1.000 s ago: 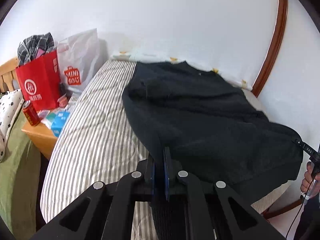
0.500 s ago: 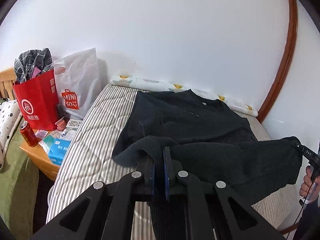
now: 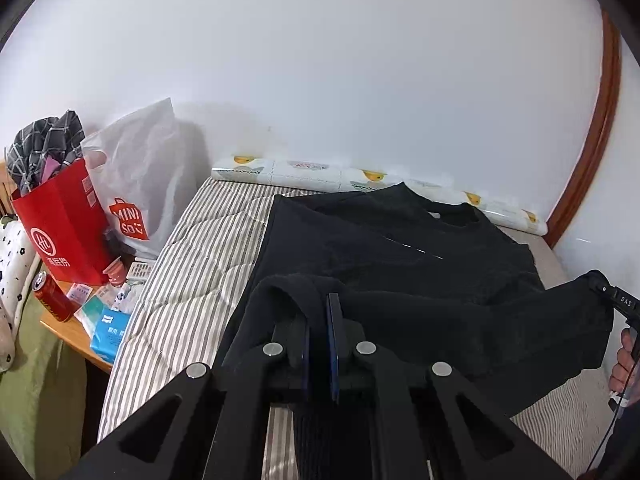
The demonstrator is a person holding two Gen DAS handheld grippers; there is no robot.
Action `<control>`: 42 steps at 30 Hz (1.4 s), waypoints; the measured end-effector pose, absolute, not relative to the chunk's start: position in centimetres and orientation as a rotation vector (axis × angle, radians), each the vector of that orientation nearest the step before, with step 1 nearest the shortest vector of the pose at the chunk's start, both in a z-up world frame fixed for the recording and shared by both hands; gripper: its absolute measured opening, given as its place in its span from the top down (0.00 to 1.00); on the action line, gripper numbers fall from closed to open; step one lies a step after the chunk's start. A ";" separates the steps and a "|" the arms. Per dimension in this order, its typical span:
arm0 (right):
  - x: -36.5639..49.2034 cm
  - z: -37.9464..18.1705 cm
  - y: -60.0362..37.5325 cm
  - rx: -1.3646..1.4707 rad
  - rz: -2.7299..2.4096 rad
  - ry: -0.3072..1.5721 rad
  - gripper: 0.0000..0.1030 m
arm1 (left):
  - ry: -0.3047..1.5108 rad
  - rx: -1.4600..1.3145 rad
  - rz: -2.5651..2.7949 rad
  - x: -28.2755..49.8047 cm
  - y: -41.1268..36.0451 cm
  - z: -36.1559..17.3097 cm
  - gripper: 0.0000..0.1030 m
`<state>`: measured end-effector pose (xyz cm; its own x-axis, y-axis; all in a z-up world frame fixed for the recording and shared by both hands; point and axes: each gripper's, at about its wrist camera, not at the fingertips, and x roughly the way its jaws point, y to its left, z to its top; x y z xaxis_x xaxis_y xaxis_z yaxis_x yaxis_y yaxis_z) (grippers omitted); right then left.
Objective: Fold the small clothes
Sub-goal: 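Lift the hem with both grippers and fold it up toward the collar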
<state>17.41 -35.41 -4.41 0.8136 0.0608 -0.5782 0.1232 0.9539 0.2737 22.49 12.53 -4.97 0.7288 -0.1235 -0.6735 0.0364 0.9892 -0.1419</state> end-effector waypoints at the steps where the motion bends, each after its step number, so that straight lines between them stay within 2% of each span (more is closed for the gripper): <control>1: 18.1 -4.7 -35.7 0.315 -0.034 0.629 0.92 | 0.753 -0.120 -0.086 23.0 12.5 -5.2 0.93; 9: 23.2 -8.0 -37.2 0.363 -0.039 0.696 0.91 | 0.797 -0.125 -0.049 27.4 13.2 -8.5 0.93; 18: 26.6 -11.3 -36.9 0.283 -0.060 0.757 0.91 | 0.861 -0.115 -0.023 29.9 13.0 -11.2 0.92; 25: 27.0 -11.8 -36.1 0.216 -0.097 0.787 0.91 | 0.883 -0.085 -0.008 30.3 12.5 -11.9 0.90; 31: 26.1 -11.2 -34.9 0.117 -0.142 0.785 0.87 | 0.881 -0.047 -0.006 30.1 12.2 -11.7 0.90; 36: 24.8 -10.4 -34.1 0.062 -0.168 0.768 0.77 | 0.886 -0.043 -0.007 29.8 12.0 -11.4 0.88; 38: 24.2 -10.2 -33.9 0.036 -0.191 0.759 0.63 | 0.886 -0.059 -0.008 29.5 12.2 -11.2 0.83; 39: 23.9 -10.0 -33.8 0.026 -0.202 0.755 0.60 | 0.890 -0.062 -0.006 29.4 12.3 -11.1 0.82; 42: 22.9 -9.4 -33.9 0.035 -0.197 0.740 0.58 | 0.884 -0.066 0.000 28.8 12.6 -10.5 0.79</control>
<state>22.86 -33.93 -9.43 0.7206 -0.1661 -0.6732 0.1905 0.9809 -0.0381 28.78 12.56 -10.55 0.6338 -0.0272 -0.7730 -0.0271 0.9980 -0.0573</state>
